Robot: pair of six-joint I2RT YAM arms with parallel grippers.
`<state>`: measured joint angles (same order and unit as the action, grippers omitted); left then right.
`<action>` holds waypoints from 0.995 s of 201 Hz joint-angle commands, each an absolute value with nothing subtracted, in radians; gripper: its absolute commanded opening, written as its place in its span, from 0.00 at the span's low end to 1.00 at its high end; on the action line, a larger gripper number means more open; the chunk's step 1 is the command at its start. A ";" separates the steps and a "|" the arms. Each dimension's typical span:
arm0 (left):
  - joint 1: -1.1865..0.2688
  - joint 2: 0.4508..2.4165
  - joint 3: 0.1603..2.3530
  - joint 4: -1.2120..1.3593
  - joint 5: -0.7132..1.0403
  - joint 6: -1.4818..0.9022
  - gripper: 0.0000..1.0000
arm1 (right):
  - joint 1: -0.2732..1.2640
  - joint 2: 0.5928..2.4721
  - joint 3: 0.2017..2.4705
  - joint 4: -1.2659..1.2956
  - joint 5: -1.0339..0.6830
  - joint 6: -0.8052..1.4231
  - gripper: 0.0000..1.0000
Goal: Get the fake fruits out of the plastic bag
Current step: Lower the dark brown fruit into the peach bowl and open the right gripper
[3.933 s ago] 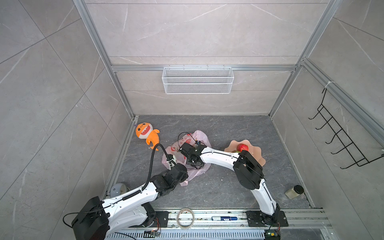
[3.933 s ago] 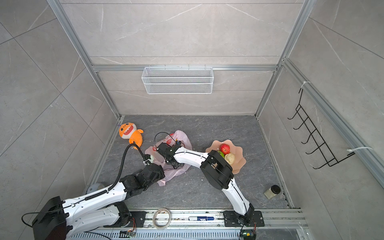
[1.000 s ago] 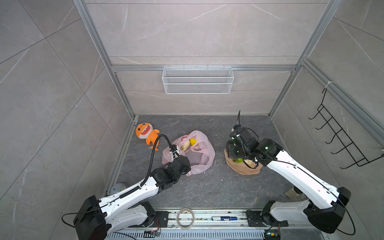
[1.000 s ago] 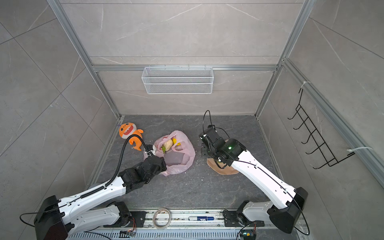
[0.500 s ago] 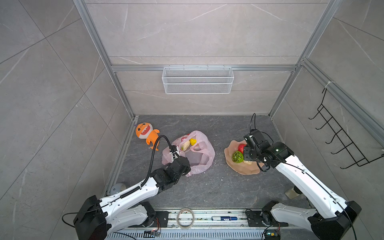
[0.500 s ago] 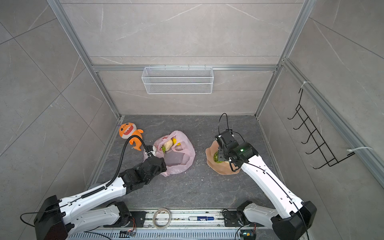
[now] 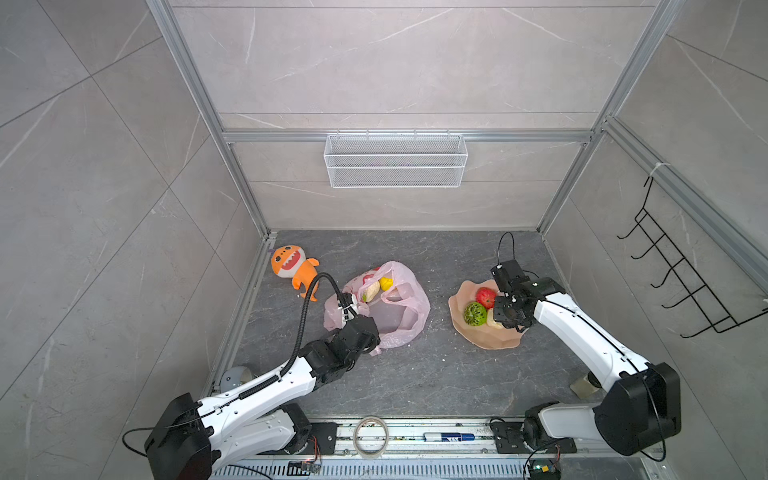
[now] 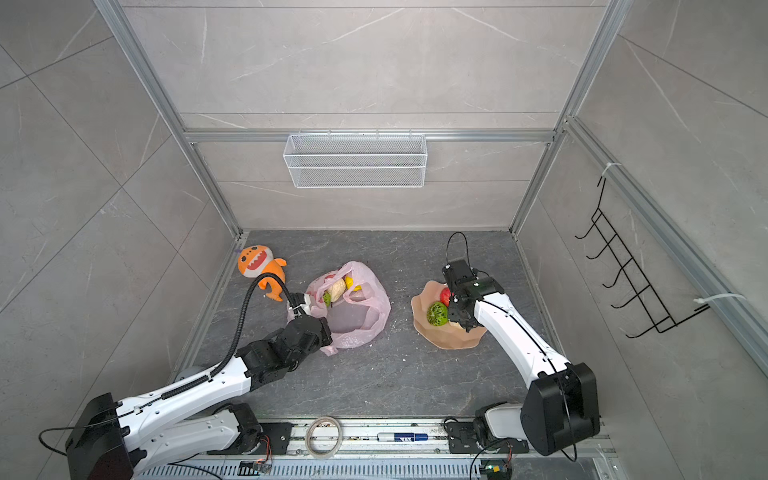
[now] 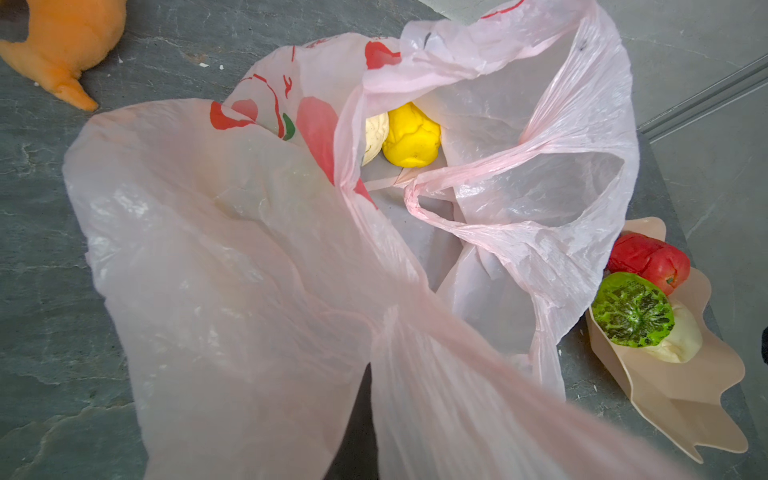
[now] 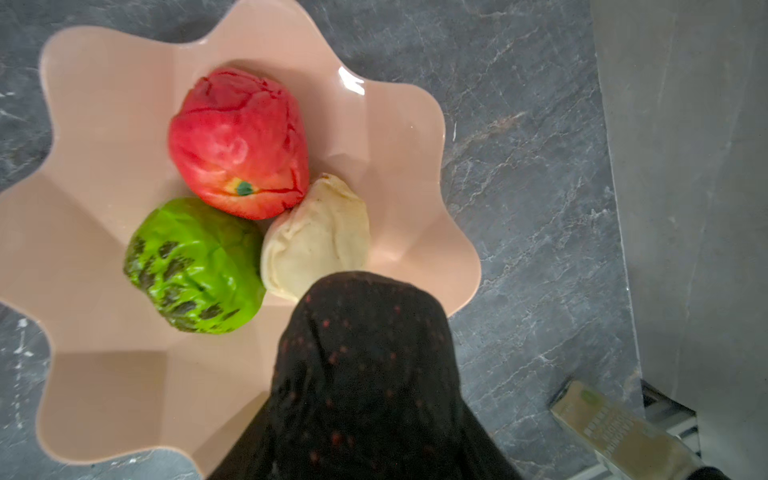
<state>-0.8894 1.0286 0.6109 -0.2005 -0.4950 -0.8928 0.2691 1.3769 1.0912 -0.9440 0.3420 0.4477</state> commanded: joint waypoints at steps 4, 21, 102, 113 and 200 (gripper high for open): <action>-0.886 0.983 0.604 -0.197 -0.524 -0.906 0.00 | 0.240 1.401 1.071 -0.917 0.337 0.443 0.29; -0.885 0.970 0.601 -0.205 -0.531 -0.907 0.00 | 0.217 1.417 1.058 -0.908 0.333 0.445 0.29; -0.885 0.962 0.602 -0.216 -0.534 -0.910 0.00 | 0.152 1.481 1.030 -0.875 0.311 0.422 0.31; -0.885 0.963 0.605 -0.216 -0.535 -0.907 0.00 | 0.150 1.489 1.029 -0.875 0.308 0.419 0.32; -0.885 0.964 0.611 -0.215 -0.540 -0.895 0.00 | 0.140 1.520 1.009 -0.853 0.298 0.421 0.39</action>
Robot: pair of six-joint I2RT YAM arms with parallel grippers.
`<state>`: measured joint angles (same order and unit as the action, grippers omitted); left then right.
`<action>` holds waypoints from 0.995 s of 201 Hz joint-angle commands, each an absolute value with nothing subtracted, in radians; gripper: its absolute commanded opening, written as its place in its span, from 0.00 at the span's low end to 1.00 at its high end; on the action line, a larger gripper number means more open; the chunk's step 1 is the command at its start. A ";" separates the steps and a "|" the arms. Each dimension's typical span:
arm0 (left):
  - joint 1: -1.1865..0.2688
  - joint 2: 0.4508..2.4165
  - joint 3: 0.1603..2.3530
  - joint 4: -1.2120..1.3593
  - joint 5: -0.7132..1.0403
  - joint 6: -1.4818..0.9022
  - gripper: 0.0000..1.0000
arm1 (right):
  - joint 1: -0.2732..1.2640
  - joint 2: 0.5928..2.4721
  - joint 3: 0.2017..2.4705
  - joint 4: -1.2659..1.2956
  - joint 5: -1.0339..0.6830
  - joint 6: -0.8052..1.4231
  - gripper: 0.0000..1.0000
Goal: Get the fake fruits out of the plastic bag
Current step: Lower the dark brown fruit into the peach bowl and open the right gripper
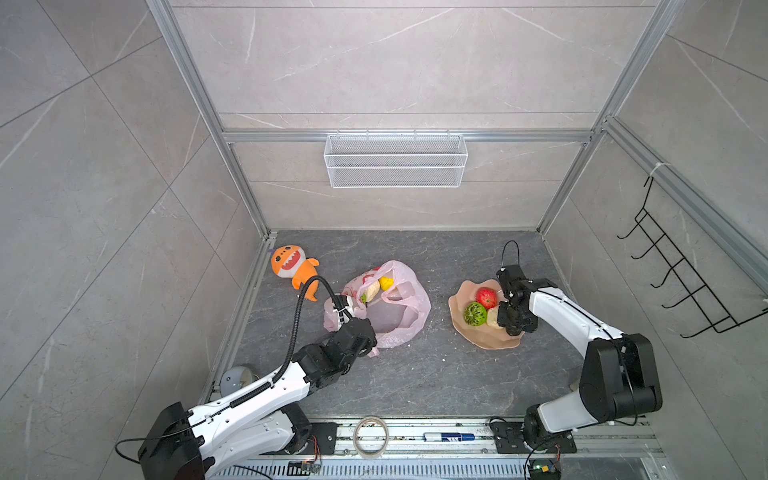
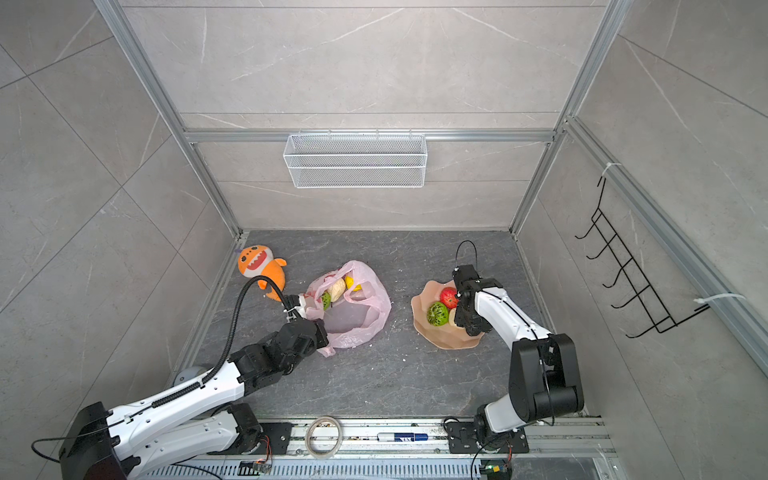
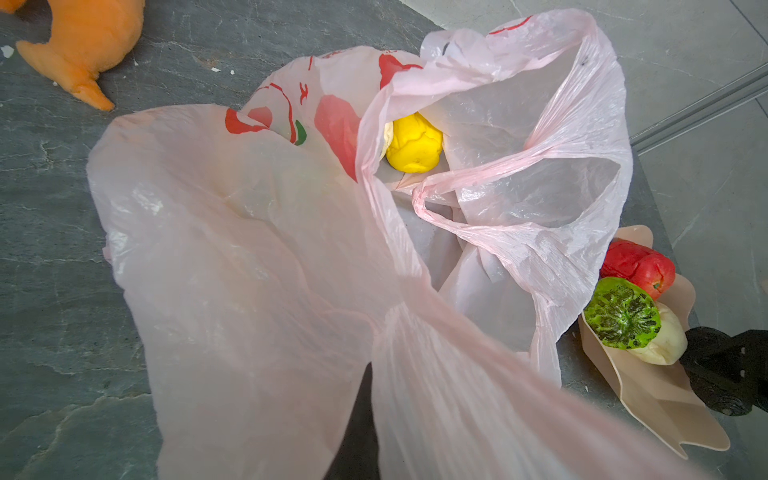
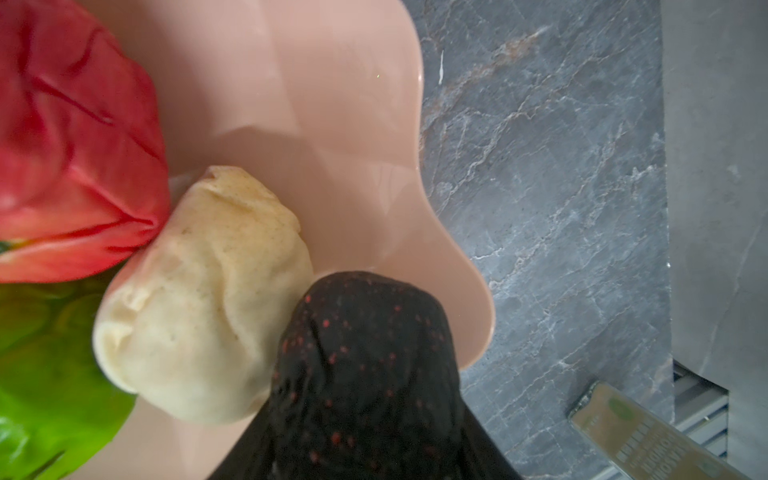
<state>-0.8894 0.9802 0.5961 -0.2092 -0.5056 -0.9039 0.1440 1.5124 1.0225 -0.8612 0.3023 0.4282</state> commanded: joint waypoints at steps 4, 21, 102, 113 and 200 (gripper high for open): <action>-0.885 0.963 0.611 -0.216 -0.540 -0.893 0.00 | 0.141 1.520 1.008 -0.853 0.296 0.422 0.40; -0.885 0.963 0.613 -0.215 -0.540 -0.891 0.00 | 0.140 1.523 1.008 -0.857 0.300 0.422 0.44; -0.885 0.959 0.612 -0.212 -0.542 -0.885 0.00 | 0.140 1.516 1.003 -0.866 0.305 0.424 0.52; -0.885 0.958 0.611 -0.213 -0.541 -0.887 0.00 | 0.140 1.513 1.006 -0.870 0.307 0.425 0.54; -0.885 0.944 0.605 -0.211 -0.540 -0.885 0.00 | 0.140 1.484 1.015 -0.889 0.316 0.427 0.61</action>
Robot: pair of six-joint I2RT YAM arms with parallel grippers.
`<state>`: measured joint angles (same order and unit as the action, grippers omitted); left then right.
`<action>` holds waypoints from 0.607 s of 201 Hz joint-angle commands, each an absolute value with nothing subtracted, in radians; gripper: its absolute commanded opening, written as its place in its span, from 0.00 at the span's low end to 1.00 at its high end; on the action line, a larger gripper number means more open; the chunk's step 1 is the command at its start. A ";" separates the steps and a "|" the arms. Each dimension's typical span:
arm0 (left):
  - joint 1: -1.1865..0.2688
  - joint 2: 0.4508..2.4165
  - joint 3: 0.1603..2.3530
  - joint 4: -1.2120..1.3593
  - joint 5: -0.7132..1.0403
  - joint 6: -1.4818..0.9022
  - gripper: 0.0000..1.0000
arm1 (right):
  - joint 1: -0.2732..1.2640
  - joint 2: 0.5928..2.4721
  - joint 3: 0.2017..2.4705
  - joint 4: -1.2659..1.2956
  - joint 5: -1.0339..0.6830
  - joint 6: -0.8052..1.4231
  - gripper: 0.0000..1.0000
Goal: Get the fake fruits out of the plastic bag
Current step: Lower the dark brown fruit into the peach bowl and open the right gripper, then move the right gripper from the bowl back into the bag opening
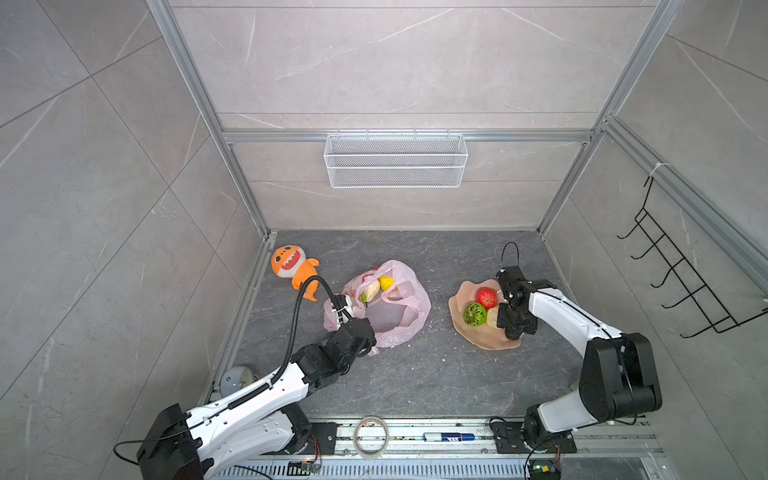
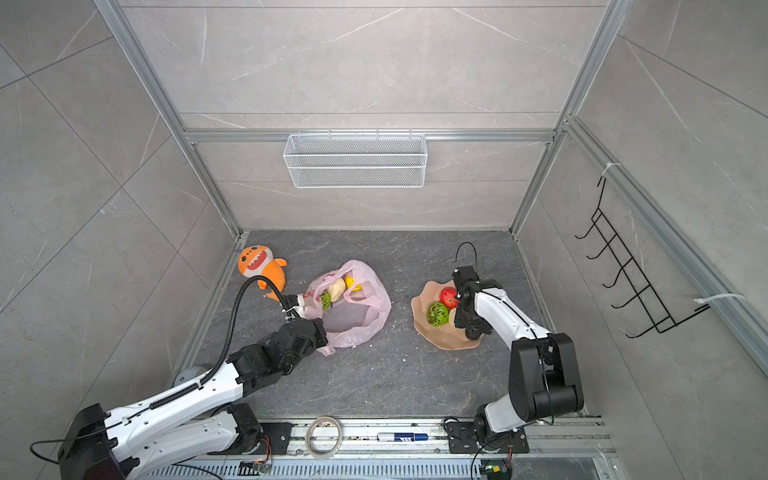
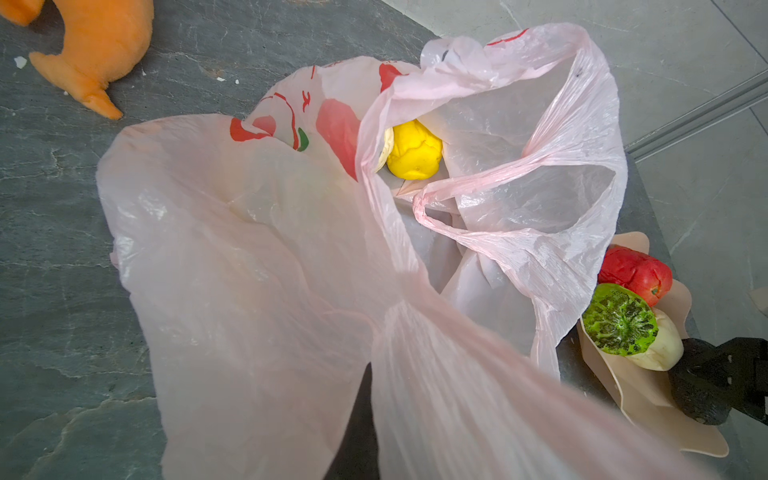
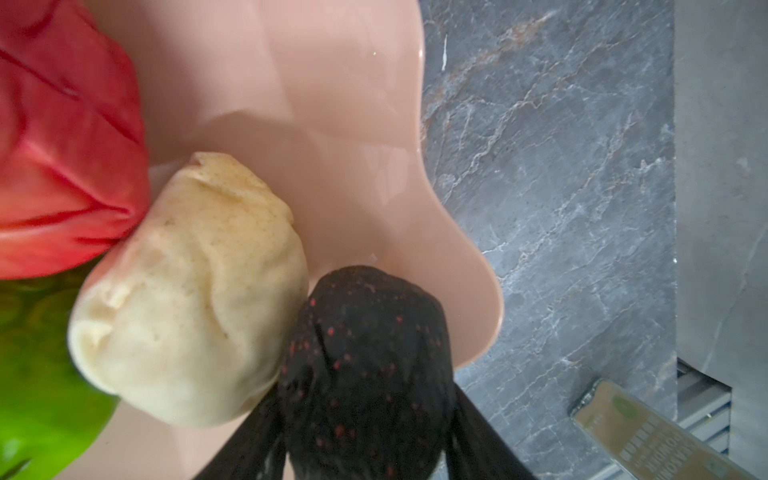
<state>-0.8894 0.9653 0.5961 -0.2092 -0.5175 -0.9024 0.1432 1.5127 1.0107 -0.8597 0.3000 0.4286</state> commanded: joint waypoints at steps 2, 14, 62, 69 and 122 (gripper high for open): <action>-0.885 0.944 0.605 -0.211 -0.540 -0.885 0.00 | 0.140 1.483 1.016 -0.890 0.314 0.427 0.62; -0.885 0.942 0.605 -0.214 -0.539 -0.887 0.00 | 0.140 1.473 1.023 -0.897 0.311 0.428 0.62; -0.885 0.924 0.603 -0.243 -0.557 -0.894 0.00 | 0.145 1.339 1.100 -0.966 0.214 0.385 0.63; -0.885 0.921 0.599 -0.246 -0.558 -0.898 0.00 | 0.151 1.315 1.120 -0.982 0.193 0.374 0.63; -0.885 0.913 0.591 -0.304 -0.568 -0.923 0.00 | 0.402 1.214 1.282 -1.029 0.150 0.343 0.63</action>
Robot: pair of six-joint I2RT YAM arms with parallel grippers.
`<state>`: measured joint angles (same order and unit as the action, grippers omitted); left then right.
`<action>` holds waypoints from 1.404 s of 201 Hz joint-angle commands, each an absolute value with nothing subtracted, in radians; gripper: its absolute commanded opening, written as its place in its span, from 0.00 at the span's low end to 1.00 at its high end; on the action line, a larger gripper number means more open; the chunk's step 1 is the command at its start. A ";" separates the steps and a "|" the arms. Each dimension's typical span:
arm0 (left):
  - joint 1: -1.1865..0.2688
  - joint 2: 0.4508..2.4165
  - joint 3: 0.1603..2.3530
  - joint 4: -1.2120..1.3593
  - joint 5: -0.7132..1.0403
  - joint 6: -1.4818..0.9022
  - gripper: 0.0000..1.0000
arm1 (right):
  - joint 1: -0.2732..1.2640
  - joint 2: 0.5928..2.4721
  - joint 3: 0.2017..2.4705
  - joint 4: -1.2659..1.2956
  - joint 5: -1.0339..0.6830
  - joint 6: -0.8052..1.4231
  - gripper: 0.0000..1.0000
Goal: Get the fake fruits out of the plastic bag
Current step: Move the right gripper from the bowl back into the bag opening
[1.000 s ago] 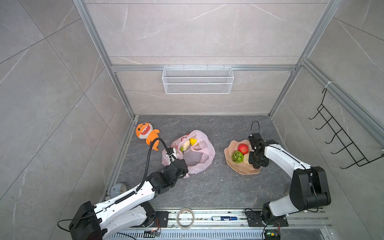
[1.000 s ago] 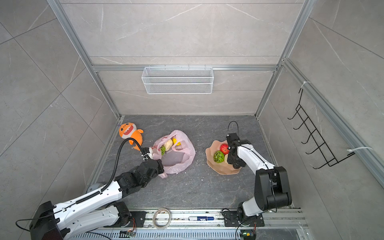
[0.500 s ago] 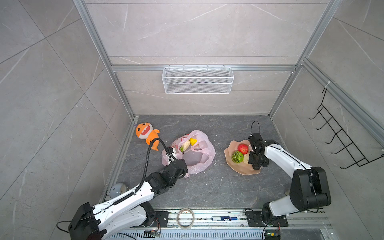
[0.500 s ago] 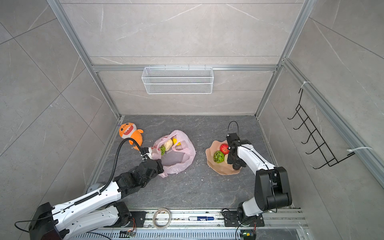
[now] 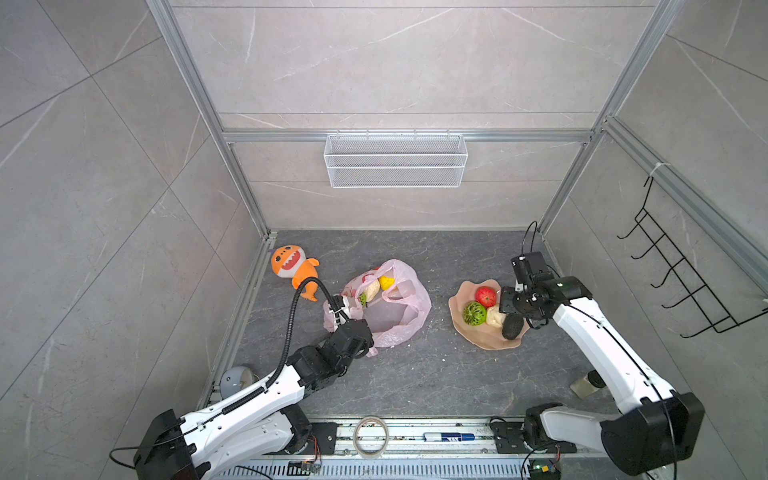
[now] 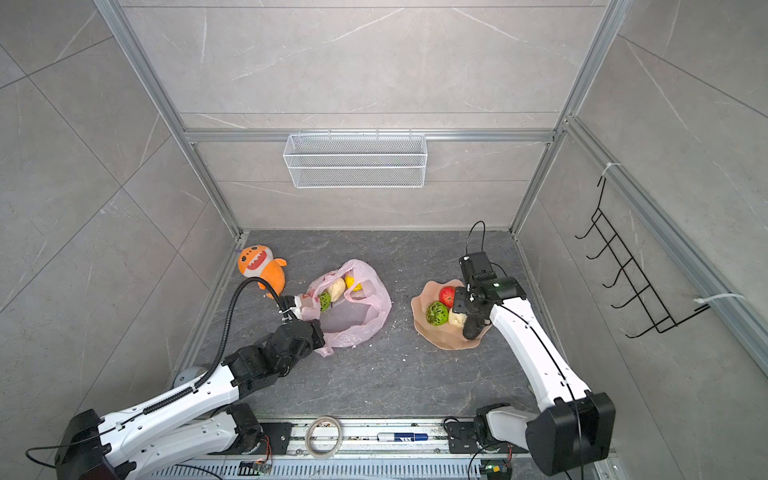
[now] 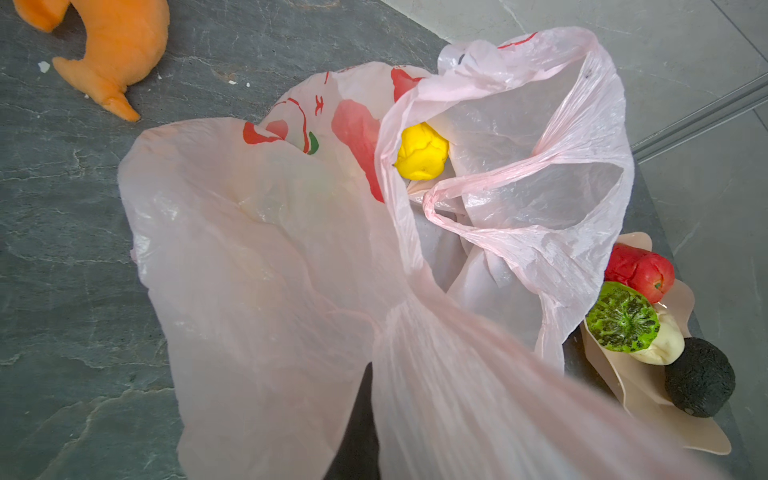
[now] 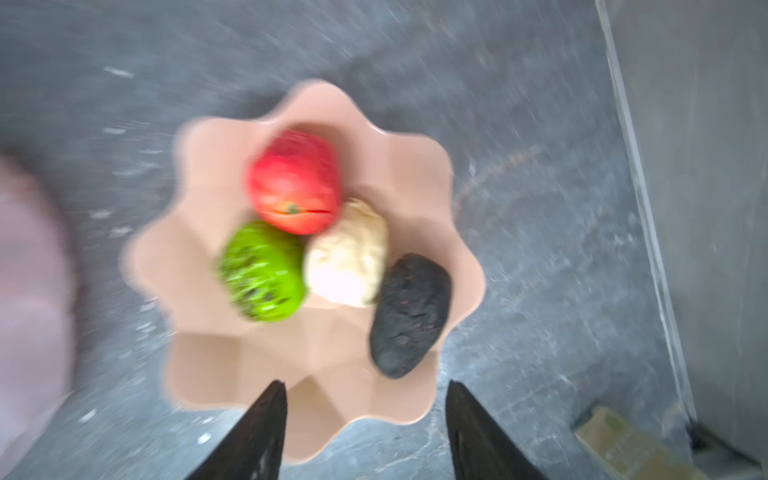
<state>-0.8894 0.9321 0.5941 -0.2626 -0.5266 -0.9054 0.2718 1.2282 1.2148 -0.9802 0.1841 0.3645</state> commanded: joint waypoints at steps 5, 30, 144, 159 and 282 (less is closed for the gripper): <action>-0.885 0.910 0.591 -0.313 -0.570 -0.926 0.00 | 0.443 1.220 1.295 -1.019 0.152 0.354 0.62; -0.885 0.892 0.589 -0.382 -0.593 -0.960 0.00 | 0.633 1.253 1.290 -0.853 0.129 0.406 0.61; -0.886 0.892 0.610 -0.457 -0.693 -1.078 0.00 | 0.957 1.827 1.491 -0.330 0.012 0.405 0.54; -0.886 0.885 0.623 -0.466 -0.695 -1.074 0.00 | 0.967 1.868 1.489 -0.280 0.010 0.414 0.53; -0.887 0.835 0.655 -0.519 -0.672 -1.076 0.00 | 0.982 2.134 1.556 -0.034 0.106 0.401 0.63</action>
